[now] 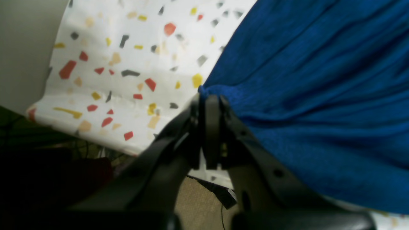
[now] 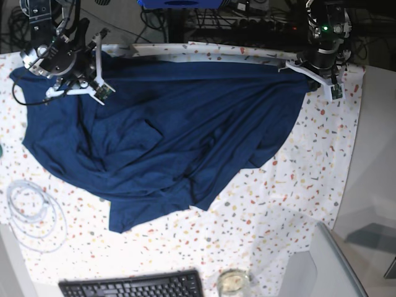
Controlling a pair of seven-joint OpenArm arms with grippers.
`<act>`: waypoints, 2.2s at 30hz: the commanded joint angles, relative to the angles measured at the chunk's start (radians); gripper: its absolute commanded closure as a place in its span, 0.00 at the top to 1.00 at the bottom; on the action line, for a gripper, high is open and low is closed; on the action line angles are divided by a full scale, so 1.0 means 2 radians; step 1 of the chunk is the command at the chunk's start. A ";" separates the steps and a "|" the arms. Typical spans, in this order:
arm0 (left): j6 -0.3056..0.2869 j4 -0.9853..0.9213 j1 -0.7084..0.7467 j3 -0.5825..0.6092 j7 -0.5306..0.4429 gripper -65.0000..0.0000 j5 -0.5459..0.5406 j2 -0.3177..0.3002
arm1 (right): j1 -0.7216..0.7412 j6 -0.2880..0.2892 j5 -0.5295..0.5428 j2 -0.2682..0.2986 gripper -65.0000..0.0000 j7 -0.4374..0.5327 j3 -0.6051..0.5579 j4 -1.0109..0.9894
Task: Layout the t-shirt on the table in an organized manner, then fold the t-shirt properly
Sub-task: 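Regrasp the shirt edge with the right gripper beside its previous hold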
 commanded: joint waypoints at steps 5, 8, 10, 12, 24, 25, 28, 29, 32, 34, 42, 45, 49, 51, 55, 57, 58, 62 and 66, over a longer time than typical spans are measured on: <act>0.004 0.021 -0.001 -0.001 0.012 0.00 0.003 -0.004 | -0.004 0.000 0.019 0.002 0.01 -0.013 0.002 0.010; 0.004 0.017 0.000 -0.001 0.012 0.00 0.003 -0.004 | -0.009 0.000 0.059 0.004 0.01 -0.016 0.003 0.009; 0.004 0.017 0.000 -0.001 0.012 0.00 0.003 -0.004 | -0.007 0.000 0.079 0.004 0.01 -0.029 0.005 -0.005; 0.004 0.017 0.000 -0.001 0.012 0.00 0.003 -0.004 | -0.005 0.000 0.086 0.004 0.01 -0.038 0.006 -0.014; 0.004 -0.017 -0.004 -0.001 0.011 0.00 0.003 -0.004 | 0.029 0.000 0.088 -0.063 0.68 -0.038 0.187 -0.014; 0.004 -0.018 -0.004 -0.001 0.011 0.00 0.003 -0.004 | 0.038 0.000 0.088 -0.080 0.69 -0.033 0.227 -0.014; 0.004 -0.019 -0.003 -0.001 0.011 0.00 0.003 -0.004 | 0.075 0.000 0.088 -0.123 0.68 -0.028 0.357 -0.015; 0.004 -0.019 -0.003 -0.001 0.011 0.00 0.003 -0.004 | 0.089 0.000 0.087 -0.131 0.68 -0.031 0.392 -0.015; 0.004 -0.018 -0.003 -0.001 0.011 0.00 0.003 -0.004 | 0.118 0.000 0.087 -0.134 0.69 -0.048 0.461 -0.035; 0.004 -0.018 -0.003 -0.001 0.011 0.00 0.003 -0.004 | 0.138 0.000 0.087 -0.129 0.69 -0.058 0.491 -0.070; 0.004 -0.018 -0.004 -0.001 0.011 0.00 0.003 -0.004 | 0.151 0.000 0.089 -0.106 0.69 -0.061 0.513 -0.176; 0.004 -0.018 -0.004 -0.001 0.011 0.00 0.003 -0.004 | 0.154 0.000 0.089 -0.107 0.69 -0.061 0.513 -0.195; 0.004 -0.018 -0.004 -0.001 0.012 0.00 0.003 -0.004 | 0.159 0.000 0.089 -0.108 0.69 -0.062 0.512 -0.206; 0.004 -0.018 -0.003 -0.001 0.012 0.00 0.003 -0.004 | 0.161 0.000 0.089 -0.108 0.69 -0.062 0.511 -0.205; 0.004 -0.018 -0.003 -0.001 0.012 0.00 0.003 -0.004 | 0.159 0.000 0.089 -0.107 0.69 -0.062 0.486 -0.206; 0.004 -0.018 -0.003 -0.001 0.012 0.00 0.003 -0.004 | 0.160 0.000 0.089 -0.107 0.69 -0.062 0.474 -0.210; 0.004 -0.018 -0.003 -0.001 0.012 0.00 0.003 -0.004 | 0.161 0.000 0.089 -0.107 0.69 -0.062 0.469 -0.213; 0.004 -0.018 -0.003 -0.001 0.012 0.00 0.003 -0.004 | 0.170 0.000 0.089 -0.107 0.69 -0.062 0.453 -0.234; 0.004 -0.018 -0.001 -0.005 0.013 0.00 0.003 -0.004 | 0.169 0.000 0.089 -0.107 0.68 -0.062 0.453 -0.238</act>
